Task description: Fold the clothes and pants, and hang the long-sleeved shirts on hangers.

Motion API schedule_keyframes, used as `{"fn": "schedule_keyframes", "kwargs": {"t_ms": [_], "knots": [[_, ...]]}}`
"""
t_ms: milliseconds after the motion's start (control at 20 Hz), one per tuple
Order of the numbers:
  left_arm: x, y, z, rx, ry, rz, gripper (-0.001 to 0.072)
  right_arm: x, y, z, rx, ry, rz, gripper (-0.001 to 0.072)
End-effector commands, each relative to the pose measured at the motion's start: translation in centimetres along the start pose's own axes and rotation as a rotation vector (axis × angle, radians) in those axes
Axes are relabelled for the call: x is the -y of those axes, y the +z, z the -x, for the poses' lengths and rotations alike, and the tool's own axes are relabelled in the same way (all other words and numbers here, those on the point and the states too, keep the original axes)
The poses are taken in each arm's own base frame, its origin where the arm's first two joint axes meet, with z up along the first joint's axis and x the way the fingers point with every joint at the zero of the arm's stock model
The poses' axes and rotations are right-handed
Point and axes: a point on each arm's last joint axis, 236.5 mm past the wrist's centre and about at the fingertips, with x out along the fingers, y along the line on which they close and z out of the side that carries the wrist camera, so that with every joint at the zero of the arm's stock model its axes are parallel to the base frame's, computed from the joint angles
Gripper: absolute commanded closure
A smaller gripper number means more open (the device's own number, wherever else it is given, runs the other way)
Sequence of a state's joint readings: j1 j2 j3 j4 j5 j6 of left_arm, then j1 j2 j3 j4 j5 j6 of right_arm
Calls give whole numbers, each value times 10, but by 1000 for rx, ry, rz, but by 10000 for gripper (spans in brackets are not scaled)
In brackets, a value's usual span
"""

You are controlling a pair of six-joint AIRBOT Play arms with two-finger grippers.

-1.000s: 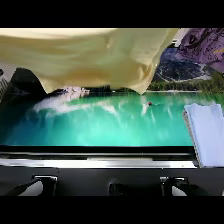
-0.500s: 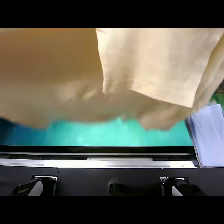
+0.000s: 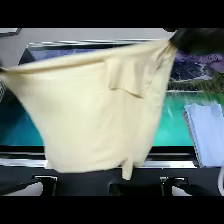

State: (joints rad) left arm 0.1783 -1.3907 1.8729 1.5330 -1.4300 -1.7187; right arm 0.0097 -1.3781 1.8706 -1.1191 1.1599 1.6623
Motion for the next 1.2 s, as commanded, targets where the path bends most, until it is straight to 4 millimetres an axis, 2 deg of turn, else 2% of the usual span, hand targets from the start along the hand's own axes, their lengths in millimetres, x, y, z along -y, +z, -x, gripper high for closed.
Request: {"fn": "schedule_keyframes", "kwargs": {"t_ms": [0, 50, 150, 200, 300, 400, 500, 650, 800, 950, 1150], "knots": [[13, -26, -153, -181, 39, -44, 696, 68, -50, -123, -146, -63, -124, 689], [16, -30, -190, -185, 44, -29, 696, 80, -59, -154, -149, -70, -139, 689], [21, -27, -241, -139, 35, 33, 696, 103, -70, -204, -113, -92, -158, 689], [23, -20, -257, -100, 27, 56, 696, 113, -71, -223, -81, -102, -166, 689], [27, -1, -266, -25, 8, 57, 696, 130, -70, -243, -28, -119, -177, 689], [30, 15, -261, 25, -5, 56, 696, 141, -67, -246, -9, -152, -141, 689], [29, 9, -256, -11, 3, 55, 695, 145, -71, -243, -33, -174, -111, 689], [22, -37, -251, -209, 41, 61, 694, 150, -96, -236, -146, -210, -93, 688], [12, -80, -236, -399, 86, 48, 694, 164, -134, -222, -310, -288, -113, 688], [15, -110, -225, -537, 81, -5, 693, 169, -166, -207, -458, -327, -121, 688], [13, -138, -223, -655, 102, -21, 693, 173, -187, -193, -562, -357, -119, 688]]}}
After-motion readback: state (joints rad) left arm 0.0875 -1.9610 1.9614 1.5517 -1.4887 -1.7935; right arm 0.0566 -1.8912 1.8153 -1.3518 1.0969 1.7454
